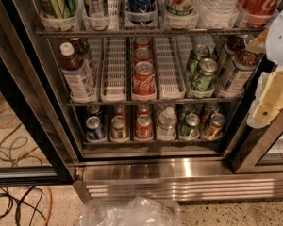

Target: Pick pepsi can from bottom shelf of fridge

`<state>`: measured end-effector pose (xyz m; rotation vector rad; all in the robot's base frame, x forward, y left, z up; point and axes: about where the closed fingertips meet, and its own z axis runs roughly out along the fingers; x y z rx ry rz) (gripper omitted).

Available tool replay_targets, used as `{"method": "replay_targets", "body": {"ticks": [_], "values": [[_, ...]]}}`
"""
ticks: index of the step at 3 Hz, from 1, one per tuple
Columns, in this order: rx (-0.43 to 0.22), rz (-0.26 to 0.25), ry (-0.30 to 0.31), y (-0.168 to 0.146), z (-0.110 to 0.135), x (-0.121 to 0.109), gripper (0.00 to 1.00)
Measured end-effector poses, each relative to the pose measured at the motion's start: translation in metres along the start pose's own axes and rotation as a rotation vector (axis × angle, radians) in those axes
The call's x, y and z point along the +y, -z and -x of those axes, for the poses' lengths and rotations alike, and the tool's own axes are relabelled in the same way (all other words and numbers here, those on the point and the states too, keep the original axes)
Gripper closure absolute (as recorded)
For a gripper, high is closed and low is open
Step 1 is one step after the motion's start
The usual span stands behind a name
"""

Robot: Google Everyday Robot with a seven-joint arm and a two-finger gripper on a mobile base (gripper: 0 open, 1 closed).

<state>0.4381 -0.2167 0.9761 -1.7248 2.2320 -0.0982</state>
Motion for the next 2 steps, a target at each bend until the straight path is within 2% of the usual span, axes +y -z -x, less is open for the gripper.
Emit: {"method": "replay_targets", "body": {"ticks": [1, 2], "values": [[0.0, 0.0, 0.0, 0.0, 0.0, 0.0, 0.0], [-0.058, -0.013, -0.018, -0.0036, 0.0078, 0.001, 0.0]]}}
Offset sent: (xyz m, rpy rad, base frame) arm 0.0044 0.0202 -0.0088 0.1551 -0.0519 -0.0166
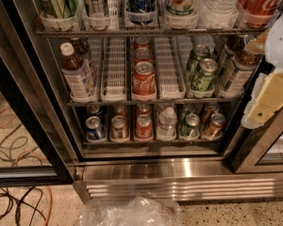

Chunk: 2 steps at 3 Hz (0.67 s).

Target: Pick pepsi can from bottom shelf of fridge

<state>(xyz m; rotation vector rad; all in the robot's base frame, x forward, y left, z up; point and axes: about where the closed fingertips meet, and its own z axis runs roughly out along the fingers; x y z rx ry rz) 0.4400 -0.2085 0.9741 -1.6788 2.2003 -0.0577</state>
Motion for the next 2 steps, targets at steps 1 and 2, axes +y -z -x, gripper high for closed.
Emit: {"method": "replay_targets", "body": {"ticks": [1, 2], "values": [[-0.148, 0.012, -0.052, -0.027, 0.017, 0.008, 0.0], [-0.371, 0.008, -0.055, -0.047, 0.075, 0.009, 0.0]]}}
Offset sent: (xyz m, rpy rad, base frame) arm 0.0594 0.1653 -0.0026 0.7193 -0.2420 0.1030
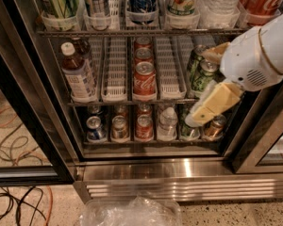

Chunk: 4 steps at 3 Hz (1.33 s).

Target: Pick pepsi can from bottom shelf of fridge

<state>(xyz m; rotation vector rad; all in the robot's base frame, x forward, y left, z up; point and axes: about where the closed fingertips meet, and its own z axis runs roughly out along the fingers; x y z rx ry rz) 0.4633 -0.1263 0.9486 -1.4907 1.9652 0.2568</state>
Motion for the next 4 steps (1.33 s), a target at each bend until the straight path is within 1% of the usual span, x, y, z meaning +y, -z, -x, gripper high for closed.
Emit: {"method": "replay_targets", "body": {"ticks": [1, 2, 3, 4], "values": [[-0.202, 0.013, -0.041, -0.039, 0.043, 0.015, 0.0], [-0.363, 0.019, -0.103, -0.083, 0.047, 0.038, 0.0], [-0.445, -0.038, -0.109, -0.079, 0.066, 0.037, 0.0], [-0.446, -0.038, -0.108, -0.079, 0.067, 0.037, 0.0]]}}
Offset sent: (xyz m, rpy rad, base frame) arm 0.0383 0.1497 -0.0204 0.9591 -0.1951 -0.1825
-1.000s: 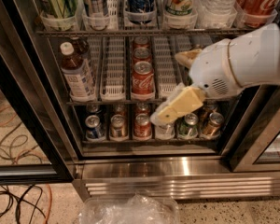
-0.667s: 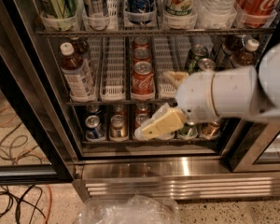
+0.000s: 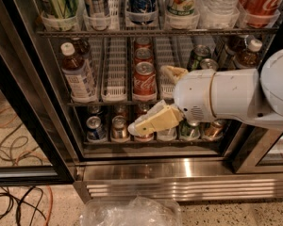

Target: Pick pepsi can from bottom shelf of fridge

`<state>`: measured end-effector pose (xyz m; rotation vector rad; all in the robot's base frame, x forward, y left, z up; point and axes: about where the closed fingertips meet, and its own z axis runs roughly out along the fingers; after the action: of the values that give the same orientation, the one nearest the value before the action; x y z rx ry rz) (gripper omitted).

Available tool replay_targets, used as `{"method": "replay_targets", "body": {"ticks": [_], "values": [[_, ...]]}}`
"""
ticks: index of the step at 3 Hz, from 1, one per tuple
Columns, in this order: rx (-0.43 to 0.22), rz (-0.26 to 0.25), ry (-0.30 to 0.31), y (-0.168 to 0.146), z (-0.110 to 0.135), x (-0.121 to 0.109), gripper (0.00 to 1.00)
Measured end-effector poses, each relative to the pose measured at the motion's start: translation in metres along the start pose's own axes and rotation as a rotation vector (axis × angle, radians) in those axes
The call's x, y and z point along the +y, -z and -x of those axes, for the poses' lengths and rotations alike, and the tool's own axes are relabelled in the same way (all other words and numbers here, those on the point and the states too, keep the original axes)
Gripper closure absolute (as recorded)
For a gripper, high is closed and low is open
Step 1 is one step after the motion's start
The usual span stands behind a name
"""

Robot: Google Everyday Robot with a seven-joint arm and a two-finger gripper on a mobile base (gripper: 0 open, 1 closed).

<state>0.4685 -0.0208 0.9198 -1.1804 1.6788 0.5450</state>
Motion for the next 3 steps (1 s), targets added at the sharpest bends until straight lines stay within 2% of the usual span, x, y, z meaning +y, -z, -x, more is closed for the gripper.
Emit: {"method": "replay_targets", "body": {"ticks": [1, 2, 3], "values": [[-0.054, -0.008, -0.052, -0.008, 0.003, 0.004, 0.0], [-0.164, -0.055, -0.182, -0.026, -0.016, 0.006, 0.0], [-0.278, -0.165, -0.354, -0.029, -0.064, -0.002, 0.0]]}}
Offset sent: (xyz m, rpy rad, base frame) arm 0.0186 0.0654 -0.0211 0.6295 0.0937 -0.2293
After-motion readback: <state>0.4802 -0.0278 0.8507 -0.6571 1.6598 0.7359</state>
